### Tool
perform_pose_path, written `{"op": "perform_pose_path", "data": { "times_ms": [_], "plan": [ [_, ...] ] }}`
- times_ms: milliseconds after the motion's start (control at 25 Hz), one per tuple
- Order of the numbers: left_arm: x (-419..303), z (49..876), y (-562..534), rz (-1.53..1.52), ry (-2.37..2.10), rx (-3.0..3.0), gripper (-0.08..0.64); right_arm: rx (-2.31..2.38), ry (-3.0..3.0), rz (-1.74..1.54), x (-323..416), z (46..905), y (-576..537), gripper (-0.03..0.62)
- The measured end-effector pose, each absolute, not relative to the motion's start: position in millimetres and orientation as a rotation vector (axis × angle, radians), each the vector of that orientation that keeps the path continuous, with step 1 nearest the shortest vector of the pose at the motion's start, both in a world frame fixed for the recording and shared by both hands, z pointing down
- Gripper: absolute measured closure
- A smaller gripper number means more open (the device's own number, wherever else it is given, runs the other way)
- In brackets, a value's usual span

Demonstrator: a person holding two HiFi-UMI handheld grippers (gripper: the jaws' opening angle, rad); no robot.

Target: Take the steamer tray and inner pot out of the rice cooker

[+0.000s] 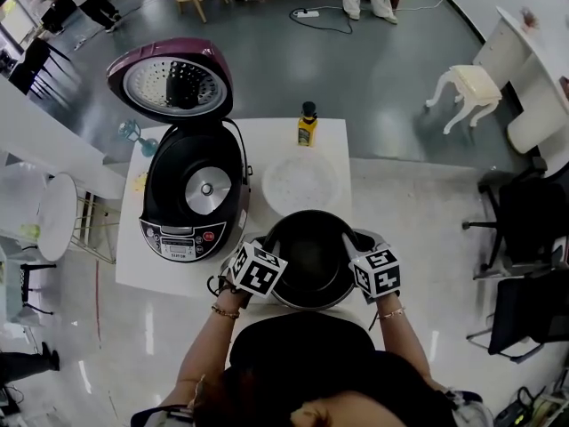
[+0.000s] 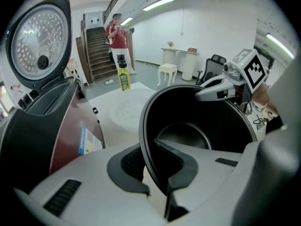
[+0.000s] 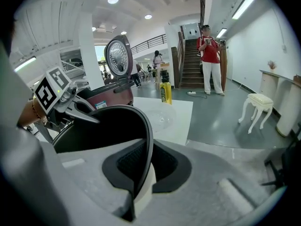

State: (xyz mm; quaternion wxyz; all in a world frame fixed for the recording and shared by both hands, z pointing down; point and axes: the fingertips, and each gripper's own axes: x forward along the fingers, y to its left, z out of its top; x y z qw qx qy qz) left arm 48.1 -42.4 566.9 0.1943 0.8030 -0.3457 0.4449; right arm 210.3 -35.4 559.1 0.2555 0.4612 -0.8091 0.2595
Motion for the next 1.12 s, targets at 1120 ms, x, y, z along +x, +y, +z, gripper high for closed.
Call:
{"op": "perform_pose_path", "data": {
  "times_ms": [1120],
  "plan": [
    [7, 365, -28, 0.099, -1.334, 2.491, 0.557, 1.605, -2.614, 0.167, 232, 362, -27, 0.562]
  ]
}}
